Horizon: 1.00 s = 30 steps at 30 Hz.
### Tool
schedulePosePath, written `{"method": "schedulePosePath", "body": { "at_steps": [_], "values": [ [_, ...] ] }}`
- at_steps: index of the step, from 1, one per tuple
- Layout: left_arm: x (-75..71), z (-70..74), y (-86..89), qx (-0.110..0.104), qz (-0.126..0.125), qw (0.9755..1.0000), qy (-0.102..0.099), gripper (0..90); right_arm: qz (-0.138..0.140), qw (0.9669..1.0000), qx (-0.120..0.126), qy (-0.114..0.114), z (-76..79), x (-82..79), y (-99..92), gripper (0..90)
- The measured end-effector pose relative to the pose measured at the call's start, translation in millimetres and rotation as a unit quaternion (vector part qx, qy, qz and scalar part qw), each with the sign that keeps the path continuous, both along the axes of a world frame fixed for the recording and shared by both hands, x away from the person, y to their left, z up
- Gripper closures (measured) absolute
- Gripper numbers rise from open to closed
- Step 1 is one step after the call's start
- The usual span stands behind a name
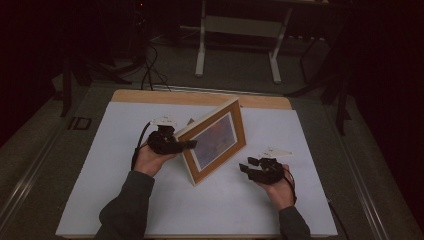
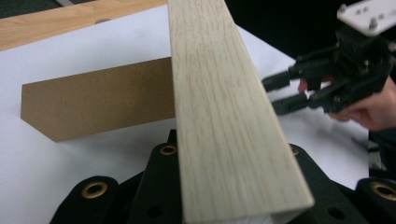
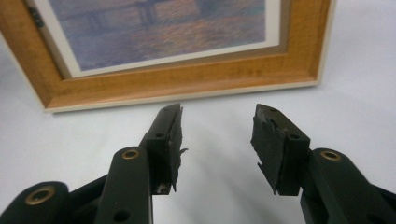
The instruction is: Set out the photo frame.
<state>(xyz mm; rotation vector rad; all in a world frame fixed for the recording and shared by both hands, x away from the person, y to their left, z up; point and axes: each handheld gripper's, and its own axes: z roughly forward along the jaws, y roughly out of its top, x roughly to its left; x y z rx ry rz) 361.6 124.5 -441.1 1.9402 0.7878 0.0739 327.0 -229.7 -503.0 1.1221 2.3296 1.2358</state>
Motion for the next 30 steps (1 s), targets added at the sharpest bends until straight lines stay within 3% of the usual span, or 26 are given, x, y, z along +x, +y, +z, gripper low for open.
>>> {"method": "schedulePosePath", "body": {
  "at_steps": [8,11,12,18,21,24,26,30],
  "values": [
    [3.9,-1.0,1.0,0.011,-0.015,0.9996,-0.023,75.2,-0.006,0.9999,0.005,0.009,8.1,28.9,-3.0,49.4],
    [5.3,-1.2,1.5,0.01,-0.017,0.9995,-0.023,75.2,-0.01,0.9998,0.016,0.01,12.8,37.8,-2.8,48.5],
    [6.6,-1.4,2.3,0.009,-0.021,0.9995,-0.024,75.2,-0.007,0.9996,0.025,0.007,17.6,50.5,-1.1,46.8],
    [10.4,-1.0,3.8,0.01,-0.029,0.9991,-0.028,75.3,-0.017,0.9996,0.021,0.007,20.5,70.2,1.6,41.8],
    [12.9,-0.9,4.7,0.009,-0.032,0.9989,-0.033,75.4,-0.029,0.9993,0.02,0.013,20.8,83.7,3.6,37.0],
    [15.8,-1.9,6.0,0.004,-0.035,0.9988,-0.035,75.6,-0.033,0.9985,0.038,0.022,21.0,97.8,4.7,30.8],
    [17.3,-1.8,6.6,0.004,-0.038,0.9986,-0.036,75.5,-0.022,0.998,0.045,0.038,19.8,109.6,7.0,26.1],
    [21.7,-1.6,7.2,0.004,-0.044,0.9984,-0.036,75.5,-0.014,0.9979,0.042,0.047,17.7,115.1,8.6,23.6]
  ]
}}
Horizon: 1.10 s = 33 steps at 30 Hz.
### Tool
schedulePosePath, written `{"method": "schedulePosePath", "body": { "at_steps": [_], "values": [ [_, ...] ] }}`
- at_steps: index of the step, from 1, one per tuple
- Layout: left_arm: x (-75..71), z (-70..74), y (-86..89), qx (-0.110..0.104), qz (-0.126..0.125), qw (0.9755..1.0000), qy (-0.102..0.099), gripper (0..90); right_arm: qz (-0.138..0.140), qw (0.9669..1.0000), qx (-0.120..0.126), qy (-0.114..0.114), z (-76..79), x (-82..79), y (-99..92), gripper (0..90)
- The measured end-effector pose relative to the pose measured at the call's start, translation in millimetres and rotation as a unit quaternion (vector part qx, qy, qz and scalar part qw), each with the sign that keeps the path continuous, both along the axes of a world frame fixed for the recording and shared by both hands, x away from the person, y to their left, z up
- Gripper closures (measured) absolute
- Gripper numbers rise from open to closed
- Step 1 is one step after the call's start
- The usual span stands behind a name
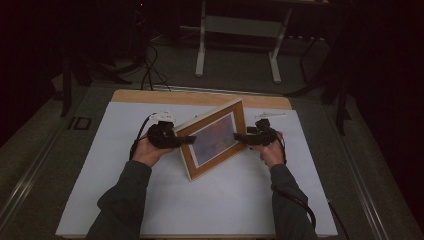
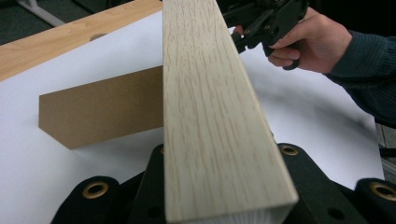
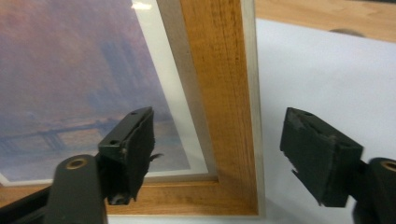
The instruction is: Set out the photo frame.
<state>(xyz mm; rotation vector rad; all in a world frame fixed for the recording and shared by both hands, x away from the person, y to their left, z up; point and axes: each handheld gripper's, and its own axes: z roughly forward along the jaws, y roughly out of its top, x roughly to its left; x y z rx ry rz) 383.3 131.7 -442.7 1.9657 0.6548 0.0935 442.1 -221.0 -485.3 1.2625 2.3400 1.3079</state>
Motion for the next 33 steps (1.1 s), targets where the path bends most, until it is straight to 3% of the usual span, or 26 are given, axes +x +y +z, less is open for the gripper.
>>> {"method": "schedulePosePath", "body": {
  "at_steps": [2,6,9,17,29,31,33],
  "values": [
    [1.9,0.7,-0.2,0.004,-0.004,1.0,-0.002,75.6,0.019,0.9998,-0.002,0.007,-3.6,4.6,3.3,21.8],
    [5.7,1.5,-0.7,0.007,-0.013,0.9999,-0.001,75.8,0.031,0.9994,0.002,0.012,-6.5,8.1,6.7,20.2],
    [6.8,1.7,-0.9,0.009,-0.016,0.9998,0.0,75.8,0.039,0.9987,0.021,0.026,-9.3,11.6,3.6,20.3],
    [12.7,2.4,-2.2,0.008,-0.026,0.9996,0.009,76.6,0.038,0.9988,0.018,0.027,-11.6,9.3,2.6,21.5],
    [21.3,0.1,-1.5,-0.017,-0.021,0.9993,0.024,79.7,0.039,0.9984,0.028,0.03,-11.7,-8.1,-20.0,44.1],
    [22.5,-0.1,-1.3,-0.016,-0.021,0.9992,0.03,79.6,0.032,0.999,0.028,0.012,-13.7,-16.5,-24.0,49.5],
    [21.7,-0.4,-0.2,-0.012,-0.012,0.9994,0.029,78.3,0.029,0.999,0.031,0.01,-14.8,-18.5,-24.9,50.5]
  ]
}}
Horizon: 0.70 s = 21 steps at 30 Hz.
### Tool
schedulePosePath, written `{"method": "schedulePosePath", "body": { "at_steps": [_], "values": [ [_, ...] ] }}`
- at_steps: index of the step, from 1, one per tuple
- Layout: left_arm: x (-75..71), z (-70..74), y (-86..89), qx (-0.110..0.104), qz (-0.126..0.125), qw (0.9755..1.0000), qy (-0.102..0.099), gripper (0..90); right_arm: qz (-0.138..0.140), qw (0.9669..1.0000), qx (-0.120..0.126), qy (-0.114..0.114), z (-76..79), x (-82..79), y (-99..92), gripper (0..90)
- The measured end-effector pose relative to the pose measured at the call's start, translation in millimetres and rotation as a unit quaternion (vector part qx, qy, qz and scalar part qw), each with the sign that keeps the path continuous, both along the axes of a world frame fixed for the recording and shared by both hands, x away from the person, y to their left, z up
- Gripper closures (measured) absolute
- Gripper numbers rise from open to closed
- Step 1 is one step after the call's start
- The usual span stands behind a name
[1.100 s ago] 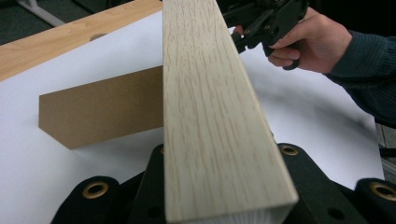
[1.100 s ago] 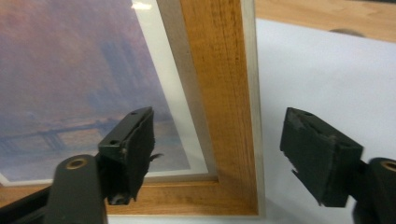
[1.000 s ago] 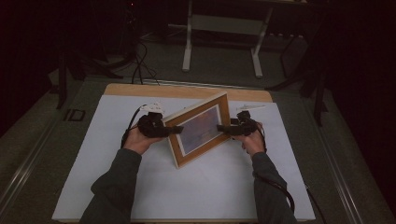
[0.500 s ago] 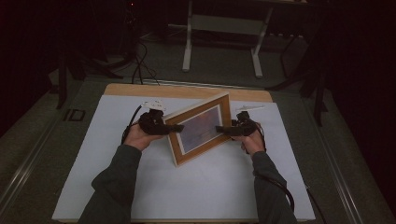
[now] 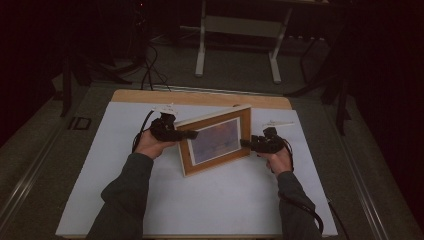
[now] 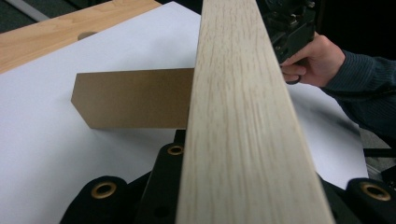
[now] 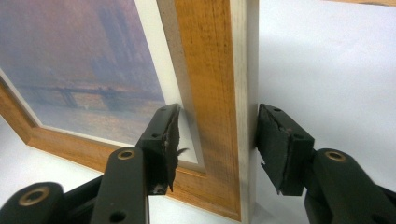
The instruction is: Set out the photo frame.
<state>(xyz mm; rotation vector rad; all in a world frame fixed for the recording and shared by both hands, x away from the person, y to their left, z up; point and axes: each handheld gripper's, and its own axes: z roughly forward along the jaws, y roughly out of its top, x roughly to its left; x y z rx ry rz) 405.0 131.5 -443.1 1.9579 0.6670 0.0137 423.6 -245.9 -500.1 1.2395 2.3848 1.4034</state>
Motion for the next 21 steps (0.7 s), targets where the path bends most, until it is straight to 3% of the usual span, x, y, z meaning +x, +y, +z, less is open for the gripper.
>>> {"method": "schedulePosePath", "body": {
  "at_steps": [2,3,4,5,7,10,11,13,15,16,17,20,21],
  "values": [
    [-1.2,0.3,0.1,0.004,0.007,1.0,-0.002,71.9,0.0,1.0,0.001,0.0,-0.3,-0.4,-0.3,51.3],
    [-3.9,0.8,0.4,0.013,0.02,0.9997,-0.008,71.9,0.002,1.0,0.002,0.0,-0.5,-0.7,-0.3,51.9],
    [-6.0,0.7,1.5,0.014,0.033,0.9993,-0.01,65.9,0.004,1.0,0.002,0.0,-0.4,-1.6,-0.4,53.0],
    [-10.0,0.1,7.4,0.009,0.049,0.9987,-0.01,60.0,0.008,1.0,0.001,0.001,-0.5,-2.9,-2.1,54.6],
    [-12.6,0.2,11.4,0.005,0.06,0.9981,-0.014,57.7,0.009,1.0,0.002,0.002,-0.5,-3.5,-3.3,55.1],
    [-19.5,0.9,27.4,-0.039,0.074,0.9964,-0.016,51.4,0.01,0.9999,0.007,0.002,-1.7,-5.3,-6.7,57.0],
    [-22.1,1.6,35.4,-0.064,0.081,0.9945,-0.015,50.5,0.01,0.9999,0.01,0.003,-2.2,-5.5,-7.4,57.2],
    [-26.0,3.1,43.9,-0.084,0.084,0.9928,-0.017,53.1,0.011,0.9998,0.018,0.007,-2.9,-5.0,-9.0,57.2],
    [-29.5,5.4,46.0,-0.073,0.087,0.9931,-0.027,56.5,0.012,0.9996,0.021,0.011,-3.0,-3.9,-9.7,55.9],
    [-30.2,6.0,45.4,-0.077,0.083,0.9933,-0.027,67.1,0.014,0.9991,0.033,0.021,-3.3,-0.1,-9.5,46.7],
    [-30.9,6.8,44.2,-0.072,0.087,0.9932,-0.03,70.2,0.012,0.9993,0.029,0.02,-3.2,1.1,-8.5,43.6],
    [-30.5,7.0,43.9,-0.071,0.091,0.9928,-0.03,70.8,0.018,0.9991,0.033,0.022,-3.9,3.4,-5.8,39.6],
    [-29.7,6.1,44.4,-0.077,0.092,0.9924,-0.027,71.0,0.032,0.9986,0.034,0.026,-5.3,3.2,-2.0,44.2]
  ]
}}
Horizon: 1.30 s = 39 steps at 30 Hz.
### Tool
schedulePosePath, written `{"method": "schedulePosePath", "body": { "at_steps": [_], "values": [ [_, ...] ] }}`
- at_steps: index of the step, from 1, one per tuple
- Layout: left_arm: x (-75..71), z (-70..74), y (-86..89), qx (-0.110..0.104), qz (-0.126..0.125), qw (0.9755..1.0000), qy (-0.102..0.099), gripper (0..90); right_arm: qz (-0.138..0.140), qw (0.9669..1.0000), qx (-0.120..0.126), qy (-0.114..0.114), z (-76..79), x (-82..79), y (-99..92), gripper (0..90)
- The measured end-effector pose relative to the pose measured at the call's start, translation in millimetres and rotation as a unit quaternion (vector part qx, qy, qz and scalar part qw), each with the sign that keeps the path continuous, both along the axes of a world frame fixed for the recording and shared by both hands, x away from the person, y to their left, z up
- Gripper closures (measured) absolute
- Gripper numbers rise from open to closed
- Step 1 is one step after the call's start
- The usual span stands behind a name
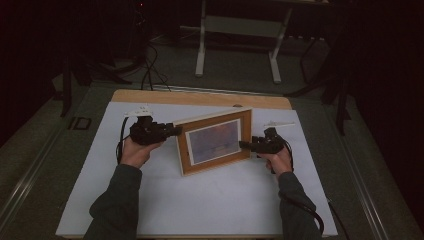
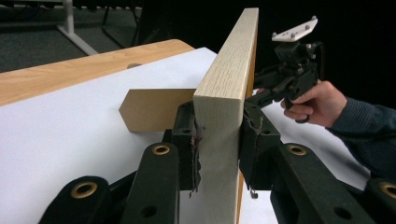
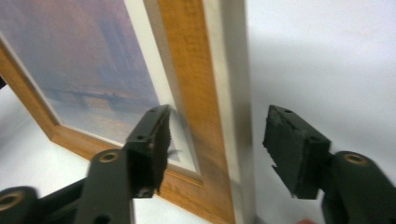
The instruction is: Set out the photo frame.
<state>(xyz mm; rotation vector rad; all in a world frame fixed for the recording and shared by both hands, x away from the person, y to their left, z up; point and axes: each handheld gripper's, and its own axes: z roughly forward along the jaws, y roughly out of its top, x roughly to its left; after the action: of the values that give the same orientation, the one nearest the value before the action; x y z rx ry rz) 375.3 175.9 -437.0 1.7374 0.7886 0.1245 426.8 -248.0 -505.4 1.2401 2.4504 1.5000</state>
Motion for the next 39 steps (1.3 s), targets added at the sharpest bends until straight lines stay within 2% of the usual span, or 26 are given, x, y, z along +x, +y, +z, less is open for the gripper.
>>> {"method": "schedulePosePath", "body": {
  "at_steps": [4,14,15,20,25,31,39],
  "values": [
    [2.0,0.2,3.1,0.001,0.019,0.9998,0.002,71.2,0.003,1.0,-0.002,-0.006,-1.5,-4.5,1.4,48.3],
    [10.7,-5.4,5.7,-0.014,0.02,0.9997,0.009,69.4,0.0,0.9994,-0.023,-0.024,-2.4,-29.2,2.4,56.2],
    [11.5,-6.0,5.6,-0.015,0.021,0.9996,0.009,68.9,0.0,0.9994,-0.02,-0.028,-4.4,-34.5,-0.1,58.3],
    [14.1,-7.5,4.1,-0.02,0.019,0.9996,0.011,68.3,-0.004,0.9995,-0.01,-0.03,-7.0,-41.6,-3.7,60.4],
    [16.2,-9.4,3.6,-0.026,0.012,0.9996,0.01,67.9,-0.004,0.9993,-0.018,-0.033,-6.2,-48.7,-4.2,61.9],
    [16.8,-9.5,2.8,-0.028,0.009,0.9995,0.013,67.4,-0.005,0.9993,-0.015,-0.035,-7.4,-55.9,-6.1,63.4],
    [16.5,-9.3,1.8,-0.037,0.008,0.999,0.026,66.9,-0.009,0.9993,-0.013,-0.033,-7.5,-61.6,-7.0,63.8]
  ]
}}
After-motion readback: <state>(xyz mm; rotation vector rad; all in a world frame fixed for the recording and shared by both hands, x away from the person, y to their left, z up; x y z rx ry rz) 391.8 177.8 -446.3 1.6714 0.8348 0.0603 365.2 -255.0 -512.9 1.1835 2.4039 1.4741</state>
